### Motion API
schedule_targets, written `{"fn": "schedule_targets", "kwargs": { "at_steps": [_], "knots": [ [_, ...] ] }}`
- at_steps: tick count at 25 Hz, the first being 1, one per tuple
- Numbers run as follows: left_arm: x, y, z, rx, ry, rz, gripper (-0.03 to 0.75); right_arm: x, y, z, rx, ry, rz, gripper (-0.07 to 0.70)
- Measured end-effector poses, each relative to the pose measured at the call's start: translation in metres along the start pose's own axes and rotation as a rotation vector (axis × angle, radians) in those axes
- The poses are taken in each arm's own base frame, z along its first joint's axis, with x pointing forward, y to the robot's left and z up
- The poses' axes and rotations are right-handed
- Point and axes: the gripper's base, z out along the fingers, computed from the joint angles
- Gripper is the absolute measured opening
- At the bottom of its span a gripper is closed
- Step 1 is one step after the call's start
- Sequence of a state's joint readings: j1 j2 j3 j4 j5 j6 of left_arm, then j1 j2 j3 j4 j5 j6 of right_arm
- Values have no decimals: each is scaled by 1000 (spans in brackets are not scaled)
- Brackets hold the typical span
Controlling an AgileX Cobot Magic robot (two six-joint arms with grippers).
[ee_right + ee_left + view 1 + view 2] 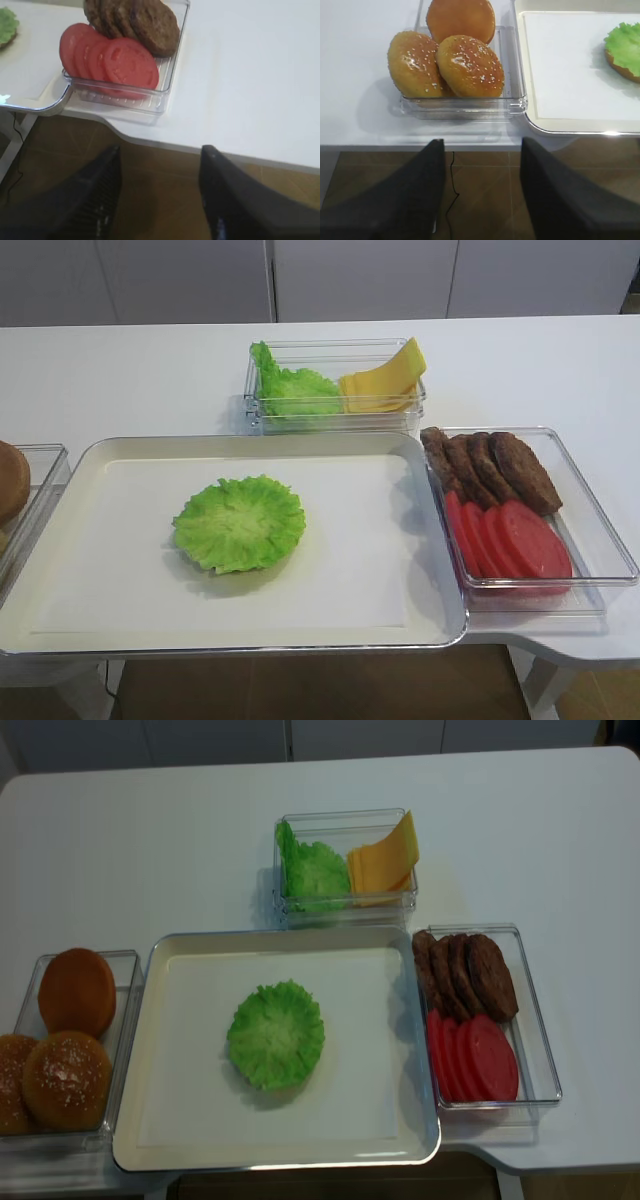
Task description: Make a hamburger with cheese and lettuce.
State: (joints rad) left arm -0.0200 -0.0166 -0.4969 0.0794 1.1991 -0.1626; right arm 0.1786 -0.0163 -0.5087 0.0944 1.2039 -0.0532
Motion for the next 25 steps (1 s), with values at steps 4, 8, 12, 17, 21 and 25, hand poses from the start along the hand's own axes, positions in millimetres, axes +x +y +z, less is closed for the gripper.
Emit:
{"fn": "schedule_targets", "kwargs": {
  "at_steps": [4, 8, 12, 17, 21, 25],
  "knots": [
    [0, 0, 0, 0, 0, 0, 362, 0, -1, 7, 2, -21, -21, 377],
    [0, 0, 0, 0, 0, 0, 362, 0, -1, 8, 3, -26, -22, 377],
    [0, 0, 0, 0, 0, 0, 362, 0, -1, 8, 8, -29, -27, 377],
    [0, 0, 0, 0, 0, 0, 362, 0, -2, 8, 10, -29, -28, 377],
    [0, 0, 0, 0, 0, 0, 362, 0, -2, 8, 13, -28, -29, 377],
    [0, 0, 0, 0, 0, 0, 362, 0, -2, 8, 44, -29, -10, 377]
  ]
}}
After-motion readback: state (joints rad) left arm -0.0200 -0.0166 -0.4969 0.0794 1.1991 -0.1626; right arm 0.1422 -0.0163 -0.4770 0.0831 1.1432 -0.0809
